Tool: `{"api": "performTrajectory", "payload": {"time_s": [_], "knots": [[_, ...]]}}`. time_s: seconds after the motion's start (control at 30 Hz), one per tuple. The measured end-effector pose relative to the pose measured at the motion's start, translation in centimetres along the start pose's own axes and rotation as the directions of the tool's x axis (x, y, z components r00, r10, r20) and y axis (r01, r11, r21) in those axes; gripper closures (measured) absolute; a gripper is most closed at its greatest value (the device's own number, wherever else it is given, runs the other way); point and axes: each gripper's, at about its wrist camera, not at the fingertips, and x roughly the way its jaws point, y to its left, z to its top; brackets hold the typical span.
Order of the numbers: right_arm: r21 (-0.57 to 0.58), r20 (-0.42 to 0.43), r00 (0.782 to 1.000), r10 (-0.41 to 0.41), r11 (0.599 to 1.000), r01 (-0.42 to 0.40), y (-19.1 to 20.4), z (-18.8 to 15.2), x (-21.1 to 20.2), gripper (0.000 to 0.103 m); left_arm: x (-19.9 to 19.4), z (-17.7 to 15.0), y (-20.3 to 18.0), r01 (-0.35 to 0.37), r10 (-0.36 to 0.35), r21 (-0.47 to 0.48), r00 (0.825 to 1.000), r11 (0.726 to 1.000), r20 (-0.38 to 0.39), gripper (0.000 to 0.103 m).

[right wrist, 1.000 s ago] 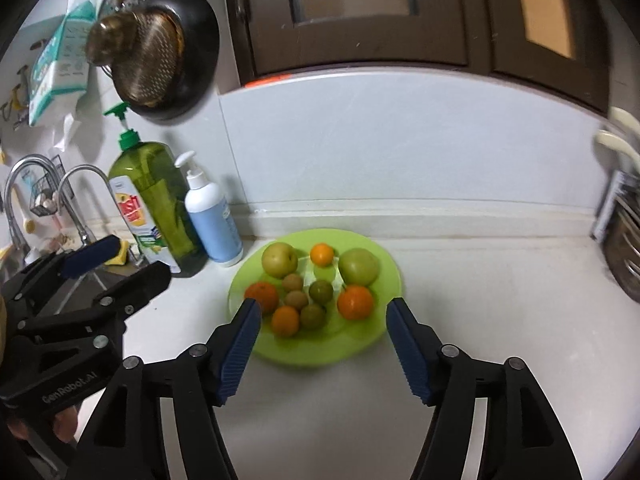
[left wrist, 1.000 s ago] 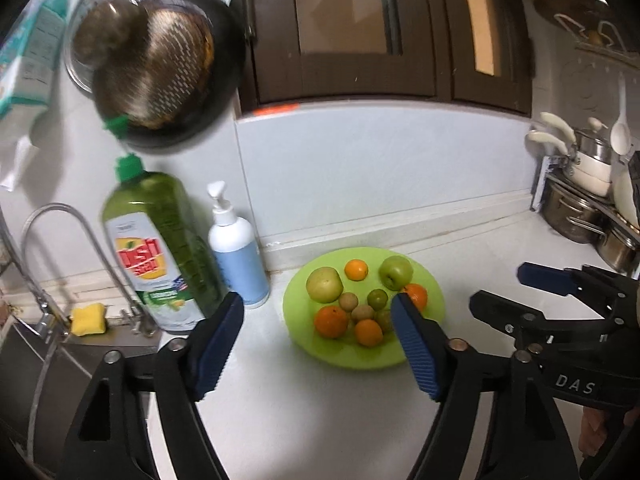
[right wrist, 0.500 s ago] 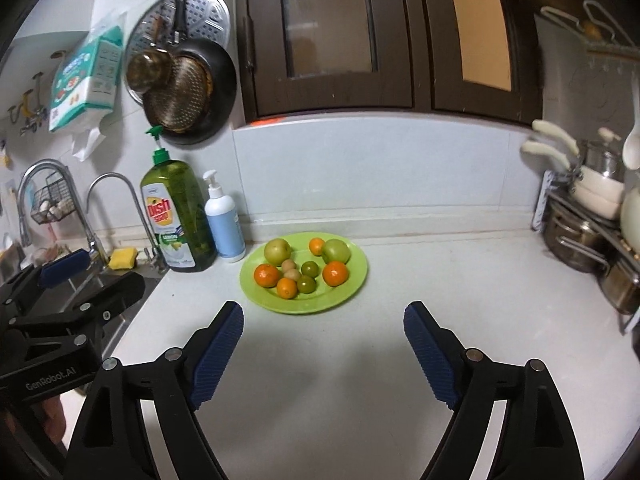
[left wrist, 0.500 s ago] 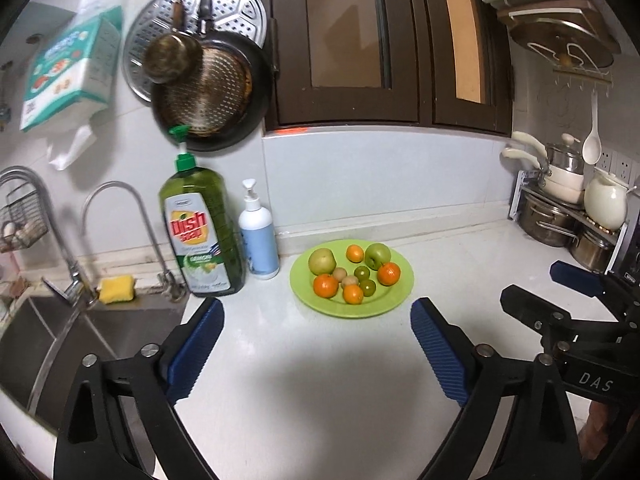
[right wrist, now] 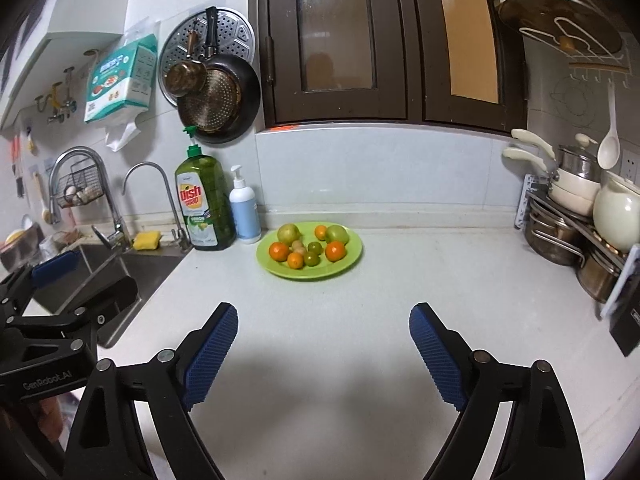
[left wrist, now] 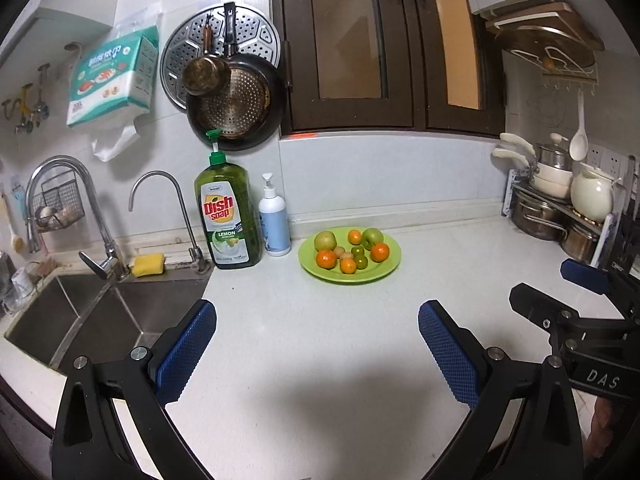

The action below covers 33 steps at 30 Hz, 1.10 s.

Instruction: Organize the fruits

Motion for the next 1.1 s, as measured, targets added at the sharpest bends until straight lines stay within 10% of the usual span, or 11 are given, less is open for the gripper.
{"api": "performTrajectory", "payload": {"time_s": [1.1], "knots": [[0.005, 0.013, 1.0, 0.011, 1.0, -0.011, -1.7, -2.7, -5.7, 0.011, -5.3, -2.1, -1.6, -0.026, 0.027, -0.025, 0.999, 0.999, 0.03, 0.0]]}}
